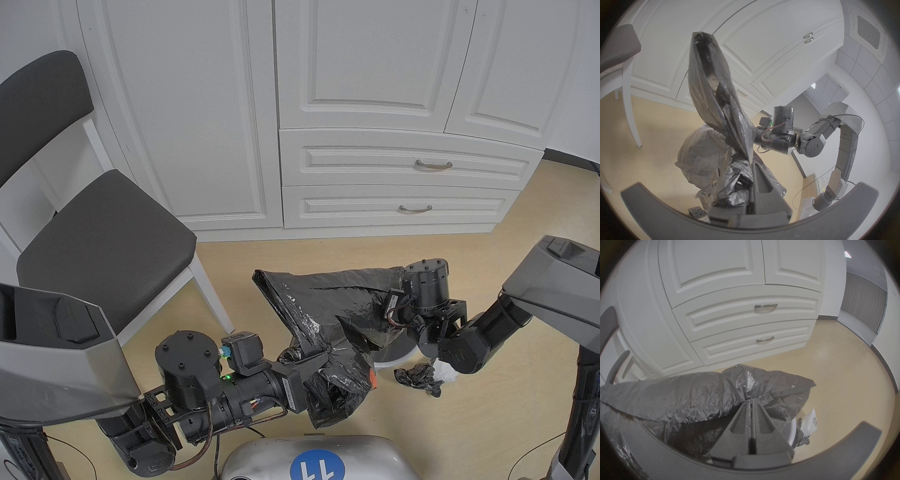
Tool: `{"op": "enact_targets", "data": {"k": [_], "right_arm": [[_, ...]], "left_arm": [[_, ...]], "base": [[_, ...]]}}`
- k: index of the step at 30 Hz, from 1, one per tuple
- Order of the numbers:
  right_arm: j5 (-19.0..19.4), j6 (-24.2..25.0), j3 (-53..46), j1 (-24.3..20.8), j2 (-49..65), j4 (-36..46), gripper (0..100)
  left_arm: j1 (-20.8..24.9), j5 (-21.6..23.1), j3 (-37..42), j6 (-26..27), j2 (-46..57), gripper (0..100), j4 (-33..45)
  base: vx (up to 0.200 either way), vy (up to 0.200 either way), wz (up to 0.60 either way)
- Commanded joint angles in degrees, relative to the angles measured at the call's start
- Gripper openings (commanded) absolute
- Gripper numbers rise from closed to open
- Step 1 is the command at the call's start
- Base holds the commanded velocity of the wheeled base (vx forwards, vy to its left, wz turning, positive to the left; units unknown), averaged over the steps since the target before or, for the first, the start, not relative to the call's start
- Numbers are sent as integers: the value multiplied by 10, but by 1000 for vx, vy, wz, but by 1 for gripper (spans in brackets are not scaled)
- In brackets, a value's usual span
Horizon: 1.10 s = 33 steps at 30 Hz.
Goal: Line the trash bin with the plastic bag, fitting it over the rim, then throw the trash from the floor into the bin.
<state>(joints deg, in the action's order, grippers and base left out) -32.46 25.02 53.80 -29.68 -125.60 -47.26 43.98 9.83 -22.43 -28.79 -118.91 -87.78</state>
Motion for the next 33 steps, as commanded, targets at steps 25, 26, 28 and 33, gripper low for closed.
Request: {"op": "enact_targets", "data": {"k": [25,26,28,33], "right_arm": [[74,159,132,-1,-192,1,0],[82,177,143,2,-200,0,0],[84,183,148,3,-207,-1,0],[98,221,165,9,-203,1,0]], "left_arm": [[18,-7,-29,1,-75,0,-1],[19,-8,-35,1,-83,0,-1],[20,-8,-35,1,-85,0,-1],[21,-8,-40,1,-102,0,-1]], "base": [[0,0,0],[0,0,0],[0,0,0],[0,0,0]]}}
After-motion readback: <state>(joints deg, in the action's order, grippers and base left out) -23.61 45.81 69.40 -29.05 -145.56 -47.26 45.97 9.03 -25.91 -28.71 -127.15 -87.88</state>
